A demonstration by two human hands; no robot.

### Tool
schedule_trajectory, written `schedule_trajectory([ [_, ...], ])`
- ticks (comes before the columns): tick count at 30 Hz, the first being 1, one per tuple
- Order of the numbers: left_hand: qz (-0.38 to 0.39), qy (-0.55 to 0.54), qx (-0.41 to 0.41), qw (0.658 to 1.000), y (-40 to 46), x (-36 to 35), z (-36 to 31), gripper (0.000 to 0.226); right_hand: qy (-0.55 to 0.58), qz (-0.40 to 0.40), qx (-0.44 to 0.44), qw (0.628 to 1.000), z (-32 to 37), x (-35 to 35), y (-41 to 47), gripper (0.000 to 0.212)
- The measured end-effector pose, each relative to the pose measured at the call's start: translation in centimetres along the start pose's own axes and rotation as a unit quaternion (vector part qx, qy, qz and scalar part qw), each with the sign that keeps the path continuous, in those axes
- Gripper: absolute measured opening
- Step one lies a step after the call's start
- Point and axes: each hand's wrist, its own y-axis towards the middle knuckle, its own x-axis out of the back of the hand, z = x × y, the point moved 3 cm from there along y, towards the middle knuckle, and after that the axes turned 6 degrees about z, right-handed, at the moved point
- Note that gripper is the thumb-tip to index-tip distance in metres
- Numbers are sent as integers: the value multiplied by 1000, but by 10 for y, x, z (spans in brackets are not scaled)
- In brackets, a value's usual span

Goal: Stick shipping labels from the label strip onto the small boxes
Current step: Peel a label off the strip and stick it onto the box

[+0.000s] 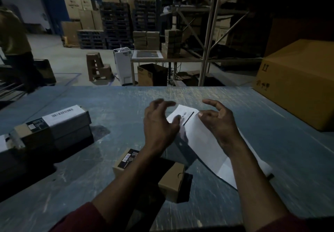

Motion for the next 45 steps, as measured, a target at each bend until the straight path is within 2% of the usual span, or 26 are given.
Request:
schedule_trajectory([
  [3, 71, 14, -13, 997, 4, -11, -7, 42, -7, 10, 7, 1000, 1, -3, -2, 47],
  [7, 119, -12, 15, 993, 12, -13, -15, 48, 2, 22, 13, 1000, 5, -5, -3, 48],
  [11, 115, -35, -4, 993, 13, -12, -16, 38, 10, 32, 26, 999, 8, -5, -4, 50],
  [19, 108, -47, -71, 990, 20, -14, -21, 42, 6, 2, 36, 999, 6, -8, -3, 67],
  [29, 139, -125, -39, 982, 27, -16, -13, 39, 42, 49, 36, 997, 11, -7, -3, 62],
  [34, 131, -149, -24, 980, 30, -18, -4, 26, 36, 60, 34, 997, 14, -9, -5, 57],
  [39, 144, -179, -20, 973, 27, -23, 2, 22, 60, 67, 28, 996, 17, -9, -9, 68],
  [45, 160, -253, 33, 954, 23, -20, 4, 18, 59, 65, 22, 996, 13, -10, -9, 79],
])
